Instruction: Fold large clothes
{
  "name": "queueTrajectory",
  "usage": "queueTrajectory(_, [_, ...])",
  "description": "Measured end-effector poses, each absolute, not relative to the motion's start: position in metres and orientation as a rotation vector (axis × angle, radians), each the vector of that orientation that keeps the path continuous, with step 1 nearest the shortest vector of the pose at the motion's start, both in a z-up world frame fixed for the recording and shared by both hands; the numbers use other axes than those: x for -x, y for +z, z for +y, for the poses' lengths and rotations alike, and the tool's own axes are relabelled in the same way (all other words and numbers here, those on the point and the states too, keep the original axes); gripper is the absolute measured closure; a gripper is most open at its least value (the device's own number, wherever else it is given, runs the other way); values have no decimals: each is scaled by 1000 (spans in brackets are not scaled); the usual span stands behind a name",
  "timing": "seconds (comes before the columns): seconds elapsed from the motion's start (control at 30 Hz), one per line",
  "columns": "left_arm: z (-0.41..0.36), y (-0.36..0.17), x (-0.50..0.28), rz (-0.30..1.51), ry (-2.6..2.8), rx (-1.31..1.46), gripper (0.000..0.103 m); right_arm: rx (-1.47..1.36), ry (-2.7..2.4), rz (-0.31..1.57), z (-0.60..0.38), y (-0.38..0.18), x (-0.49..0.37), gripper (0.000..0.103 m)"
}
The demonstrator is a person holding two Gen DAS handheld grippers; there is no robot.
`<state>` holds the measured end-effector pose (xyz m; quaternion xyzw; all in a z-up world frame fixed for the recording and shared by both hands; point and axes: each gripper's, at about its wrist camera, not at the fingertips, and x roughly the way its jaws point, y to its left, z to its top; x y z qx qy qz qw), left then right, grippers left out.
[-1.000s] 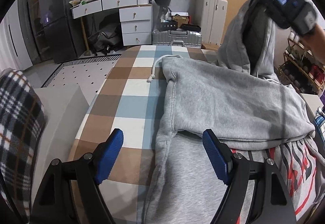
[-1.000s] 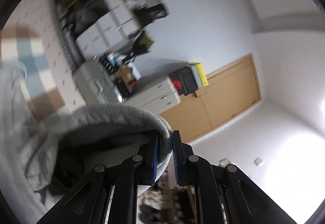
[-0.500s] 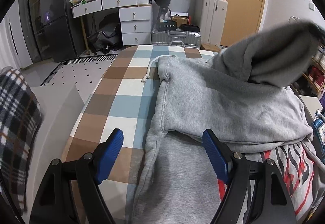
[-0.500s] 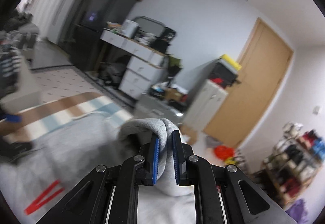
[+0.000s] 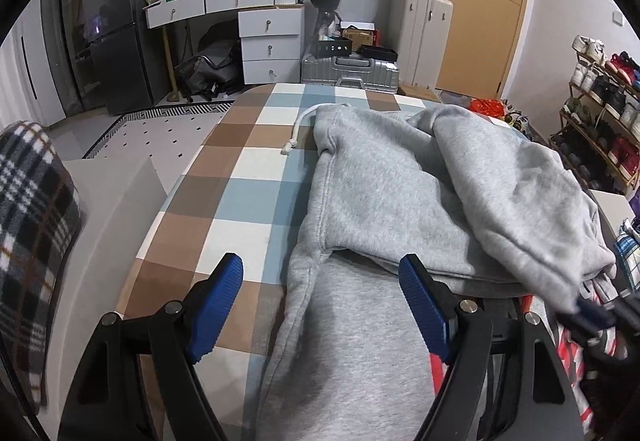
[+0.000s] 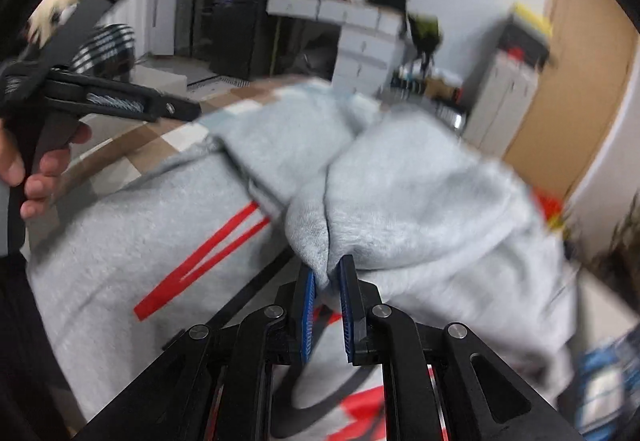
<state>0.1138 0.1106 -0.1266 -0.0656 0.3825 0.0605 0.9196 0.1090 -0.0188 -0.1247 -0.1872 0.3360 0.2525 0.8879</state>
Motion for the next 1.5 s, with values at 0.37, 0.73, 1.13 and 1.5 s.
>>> queueTrajectory(0.37, [95,-130,-112,821,62,133,26,-55,547,968,-49,-158,-154,88])
queueTrajectory(0.73, [89,-127,-105,811,78,125,26,-398,559,1014,-88,-178,-145,88])
queueTrajectory(1.13, [81,-130,-103,827,80,112,26,-496,545,873,-125,-137,-93,66])
queueTrajectory(1.5, [50,-122,-100,793,53,71,26,-496,527,503,-171,-77,-39,7])
